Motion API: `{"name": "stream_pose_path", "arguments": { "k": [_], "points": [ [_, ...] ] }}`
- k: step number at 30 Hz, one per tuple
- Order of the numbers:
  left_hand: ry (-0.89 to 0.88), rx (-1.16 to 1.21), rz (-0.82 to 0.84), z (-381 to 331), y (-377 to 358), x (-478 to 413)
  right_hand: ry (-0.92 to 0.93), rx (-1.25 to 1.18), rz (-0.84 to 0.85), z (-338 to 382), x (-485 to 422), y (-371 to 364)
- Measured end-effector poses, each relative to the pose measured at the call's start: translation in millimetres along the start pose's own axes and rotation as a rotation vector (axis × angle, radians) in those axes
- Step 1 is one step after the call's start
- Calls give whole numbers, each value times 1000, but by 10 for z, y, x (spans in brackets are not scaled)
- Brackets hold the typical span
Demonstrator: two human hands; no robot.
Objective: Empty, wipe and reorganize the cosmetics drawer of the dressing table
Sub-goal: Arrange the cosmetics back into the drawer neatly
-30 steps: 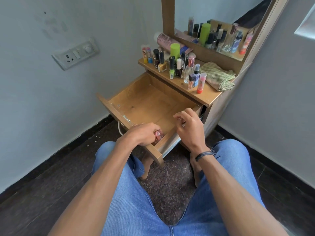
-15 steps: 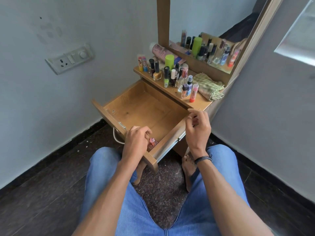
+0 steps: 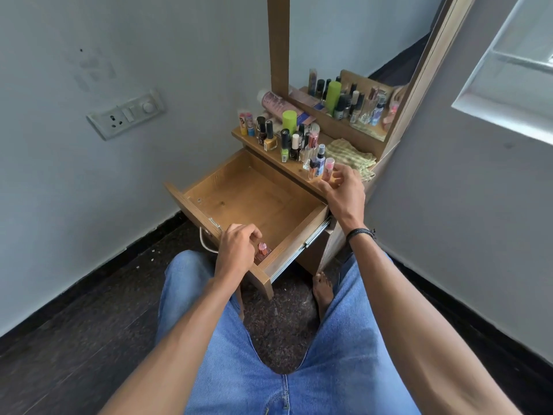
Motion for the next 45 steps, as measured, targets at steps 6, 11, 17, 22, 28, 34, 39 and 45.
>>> {"name": "stream_pose_path", "arguments": {
  "k": [6,11,17,22,28,34,39,45],
  "points": [
    [-18,-3,4,9,-3,11,28,52,-57,7,-26,-14],
    [-43,85,-18,28,45,-5,15,-76,-179,88,203,91],
    [92,290,-312,360,625,-136,291,-29,112,722,665,-630],
    [199,278,-213,671,646,-215,383,51,595,1000,767,-1470],
    [133,245,-154,762,498,-96,483,275,912,889,842,-2033],
    [83,202,-164,738,482,-86,564,309,1001,889,946,-2214],
    [72,200,-163,731,481,-62,590,292,1013,894,987,-2241],
    [59,195,-159,734,481,-68,505,280,1002,882,867,-2093]
  ]
}}
Point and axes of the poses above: each hand's wrist, its own x-axis away from the middle knuckle, its own y-axis out of the back of the hand, z = x × y, the point moved 9 cm from there along -x, towards the middle knuckle, and after that the axes turned 8 degrees about x, right-handed, at the moved point
